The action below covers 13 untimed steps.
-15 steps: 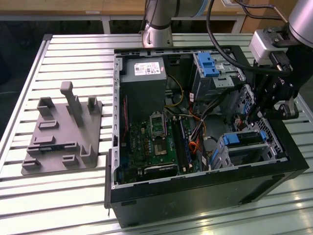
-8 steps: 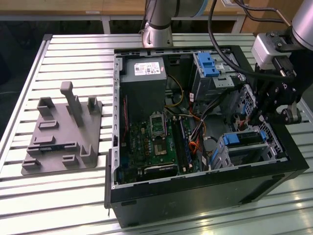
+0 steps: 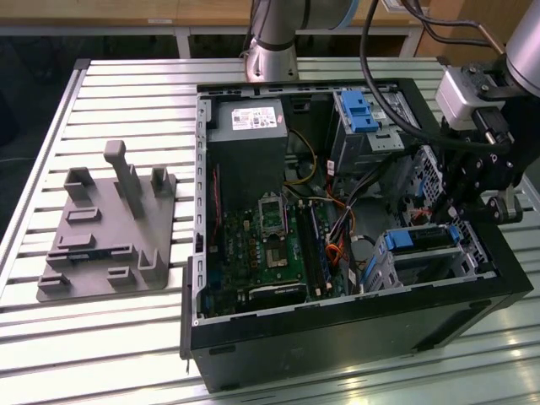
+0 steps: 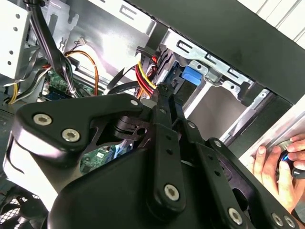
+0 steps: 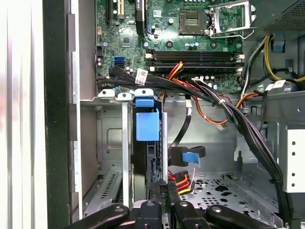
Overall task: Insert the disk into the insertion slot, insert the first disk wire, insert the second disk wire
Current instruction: 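Insert the first disk wire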
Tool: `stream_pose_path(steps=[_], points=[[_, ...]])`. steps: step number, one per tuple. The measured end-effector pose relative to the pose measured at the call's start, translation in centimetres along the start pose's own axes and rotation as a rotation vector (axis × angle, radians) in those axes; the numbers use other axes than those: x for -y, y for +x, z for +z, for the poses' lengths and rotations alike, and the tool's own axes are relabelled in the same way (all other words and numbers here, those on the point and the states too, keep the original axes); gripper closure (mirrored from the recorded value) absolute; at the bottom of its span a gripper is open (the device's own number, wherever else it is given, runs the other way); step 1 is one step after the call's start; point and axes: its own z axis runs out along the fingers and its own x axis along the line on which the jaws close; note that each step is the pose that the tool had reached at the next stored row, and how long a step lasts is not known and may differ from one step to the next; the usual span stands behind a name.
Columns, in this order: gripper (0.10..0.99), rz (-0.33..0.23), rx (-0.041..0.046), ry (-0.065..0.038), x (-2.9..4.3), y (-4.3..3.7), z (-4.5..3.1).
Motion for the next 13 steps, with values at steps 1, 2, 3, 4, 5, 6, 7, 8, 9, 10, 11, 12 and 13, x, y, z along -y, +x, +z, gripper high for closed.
stream_pose_path(steps=[1, 2, 3, 4, 5, 6, 7, 8, 9, 10, 11, 12, 13], points=[[0.914, 0.000, 0.0000, 0.000, 0.00, 0.05, 0.04], [0.914, 0.000, -0.0004, 0.000, 0.00, 0.10, 0.07], [0.914, 0.000, -0.0004, 0.000, 0.00, 0.14, 0.12], [0.914, 0.000, -0.0006, 0.000, 0.00, 0.18, 0.16], [0.914, 0.000, -0.0013, 0.000, 0.00, 0.21, 0.21], [0.914, 0.000, -0.0018, 0.000, 0.00, 0.25, 0.25], [0.914, 0.000, -0.0022, 0.000, 0.00, 0.28, 0.28], [0.914, 0.000, -0.0026, 0.000, 0.00, 0.31, 0.32], [0.914, 0.000, -0.0032, 0.000, 0.00, 0.33, 0.33], [0.914, 0.000, -0.0033, 0.000, 0.00, 0.33, 0.33], [0.914, 0.000, -0.0032, 0.000, 0.00, 0.33, 0.35], [0.914, 0.000, -0.0034, 0.000, 0.00, 0.33, 0.39], [0.914, 0.000, -0.0037, 0.000, 0.00, 0.34, 0.41]])
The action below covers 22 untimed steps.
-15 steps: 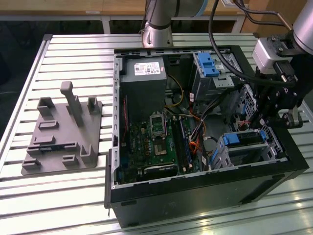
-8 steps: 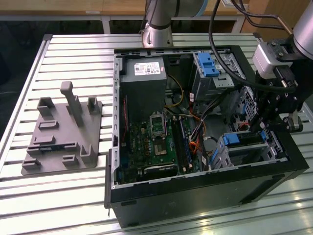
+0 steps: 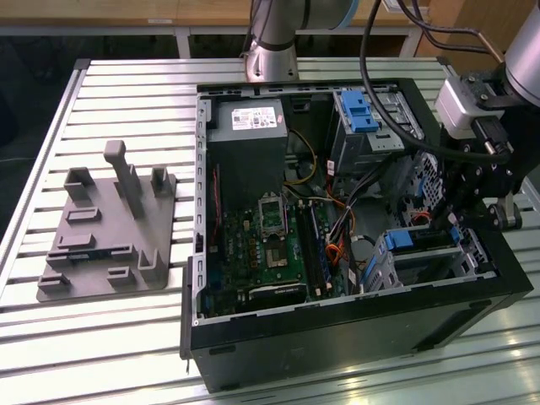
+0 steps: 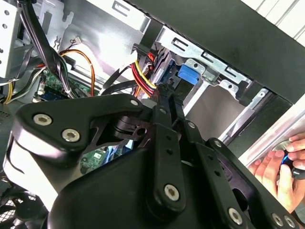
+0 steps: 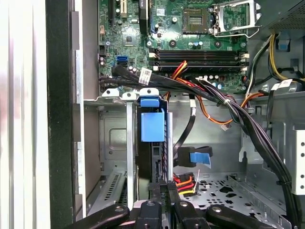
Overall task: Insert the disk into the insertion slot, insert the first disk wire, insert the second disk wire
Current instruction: 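Insert the first disk wire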
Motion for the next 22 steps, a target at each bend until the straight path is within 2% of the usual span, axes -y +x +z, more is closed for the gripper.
stream_pose_path(steps=[22], points=[[0.914, 0.000, -0.0052, 0.000, 0.00, 0.07, 0.50]])
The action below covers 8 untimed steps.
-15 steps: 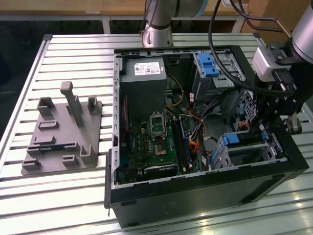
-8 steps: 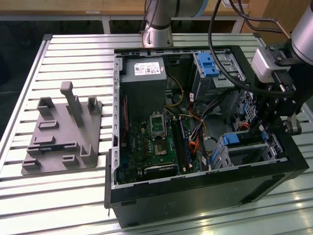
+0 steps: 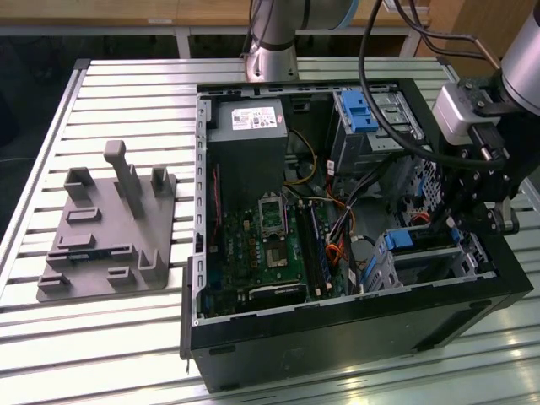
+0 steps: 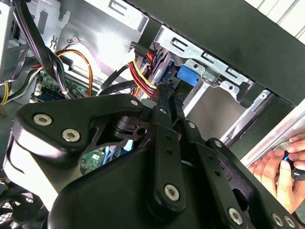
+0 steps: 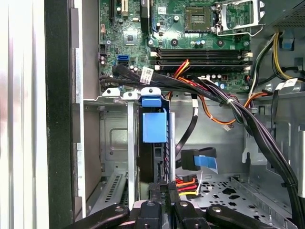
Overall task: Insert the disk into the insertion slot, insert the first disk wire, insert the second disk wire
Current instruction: 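Insert the first disk wire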
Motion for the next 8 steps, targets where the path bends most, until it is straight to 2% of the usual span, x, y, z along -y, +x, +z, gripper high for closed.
stream_pose_path(steps=[8], points=[[0.914, 0.000, -0.0019, 0.000, 0.01, 0.02, 0.27]])
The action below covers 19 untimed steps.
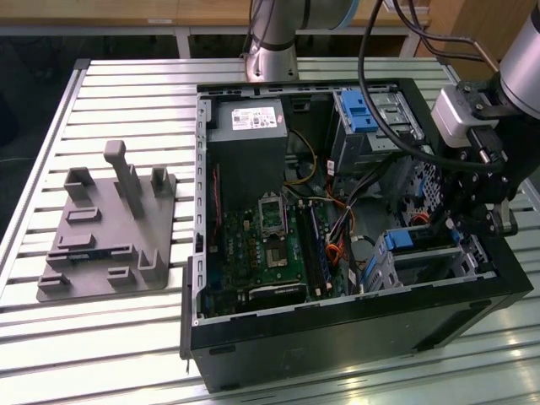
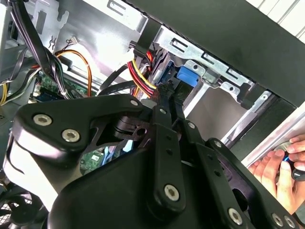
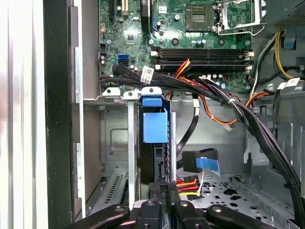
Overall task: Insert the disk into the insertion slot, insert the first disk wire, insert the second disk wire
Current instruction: 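Insert the first disk wire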
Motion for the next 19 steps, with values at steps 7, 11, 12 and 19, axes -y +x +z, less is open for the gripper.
stream_pose_path(steps=[7, 11, 12, 19], points=[[0.914, 0.000, 0.0001, 0.000, 0.16, 0.02, 0.45], [0.902, 0.000, 0.0005, 0.000, 0.17, 0.01, 0.42], [0.843, 0.000, 0.0007, 0.000, 0.17, 0.01, 0.30], [0.604, 0.000, 0.0007, 0.001, 0.19, -0.17, -1.52]])
